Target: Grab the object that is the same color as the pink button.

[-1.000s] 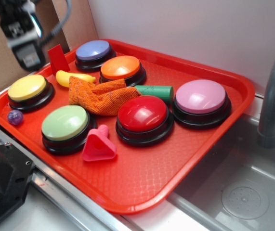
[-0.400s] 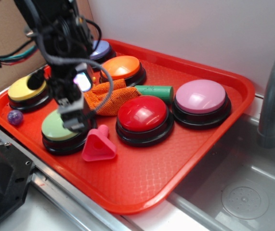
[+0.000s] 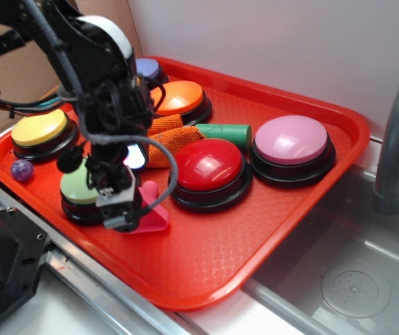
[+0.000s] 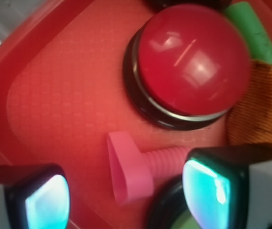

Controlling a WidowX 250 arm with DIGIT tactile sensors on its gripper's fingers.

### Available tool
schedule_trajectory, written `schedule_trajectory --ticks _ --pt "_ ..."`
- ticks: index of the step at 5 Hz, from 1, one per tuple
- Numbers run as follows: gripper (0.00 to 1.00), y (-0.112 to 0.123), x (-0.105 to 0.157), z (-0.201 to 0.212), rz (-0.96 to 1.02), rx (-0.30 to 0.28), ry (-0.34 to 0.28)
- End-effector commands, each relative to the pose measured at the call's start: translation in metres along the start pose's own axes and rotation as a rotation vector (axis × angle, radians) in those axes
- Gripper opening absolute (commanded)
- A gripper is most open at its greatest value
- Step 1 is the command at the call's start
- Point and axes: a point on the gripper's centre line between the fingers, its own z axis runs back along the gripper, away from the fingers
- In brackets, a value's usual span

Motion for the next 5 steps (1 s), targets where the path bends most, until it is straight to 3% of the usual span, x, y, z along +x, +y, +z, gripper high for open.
schedule_trajectory --ticks 1,3,4,5 --pt "1.00 0.001 0.002 -0.011 0.023 0.010 0.017" --pt "1.00 0.003 0.002 -0.022 0.025 -0.008 0.021" --pt "0.60 0.003 0.001 -0.025 0.038 0.007 0.034" --pt "0.00 0.005 0.000 -0.027 0.032 0.013 0.045"
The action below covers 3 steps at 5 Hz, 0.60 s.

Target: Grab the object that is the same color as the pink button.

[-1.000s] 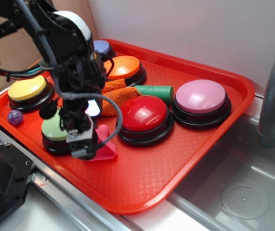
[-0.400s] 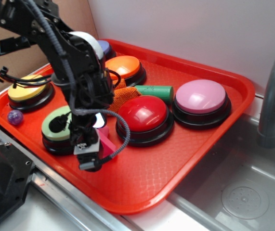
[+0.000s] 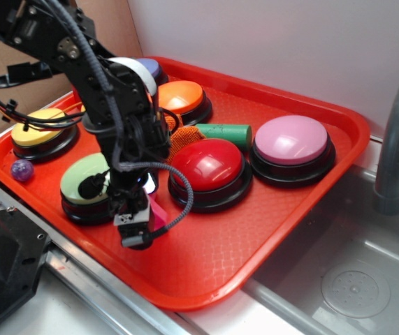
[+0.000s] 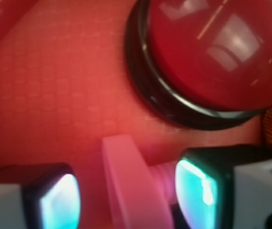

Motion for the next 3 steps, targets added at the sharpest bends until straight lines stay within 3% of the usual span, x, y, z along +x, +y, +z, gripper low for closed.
schedule_trajectory --ticks 1,3 --pt "0.00 0.001 0.001 0.001 0.000 0.018 0.005" --pt "0.00 0.003 0.005 0.017 0.034 0.036 -0.005"
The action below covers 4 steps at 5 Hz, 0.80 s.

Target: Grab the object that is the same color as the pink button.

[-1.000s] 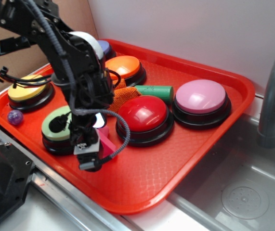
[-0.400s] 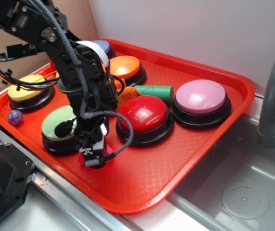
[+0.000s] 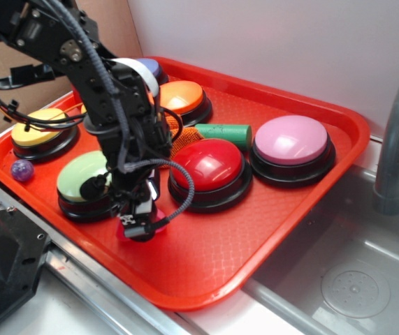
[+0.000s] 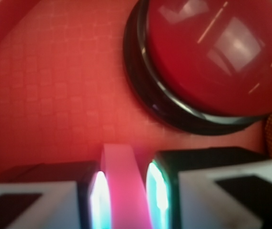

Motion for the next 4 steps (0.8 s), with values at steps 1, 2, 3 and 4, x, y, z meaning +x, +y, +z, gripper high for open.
schedule_trajectory --ticks 1,2,3,4 --pt "0.00 0.007 0.014 0.040 0.091 0.038 -0.066" --pt "0.00 0.016 0.015 0.072 0.306 0.050 0.063" --pt "0.00 0.027 0.008 0.112 0.529 0.043 0.062" --pt "0.00 0.043 -0.009 0.139 0.704 -0.012 0.066"
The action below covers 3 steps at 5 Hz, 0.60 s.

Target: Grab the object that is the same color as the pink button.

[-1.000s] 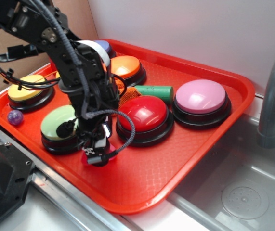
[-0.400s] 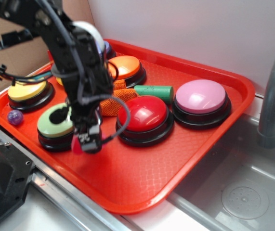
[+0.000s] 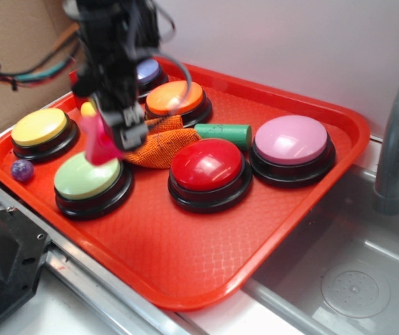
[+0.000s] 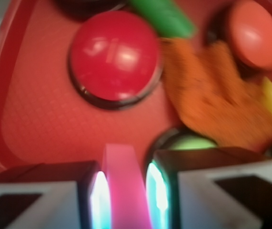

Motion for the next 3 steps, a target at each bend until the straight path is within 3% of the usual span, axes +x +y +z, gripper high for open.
schedule_trajectory --ticks 1,3 --pt "0.00 0.051 -0.014 0.055 0.309 -0.085 -0.028" --pt "0.00 0.091 -0.023 0.071 0.409 -0.070 -0.101"
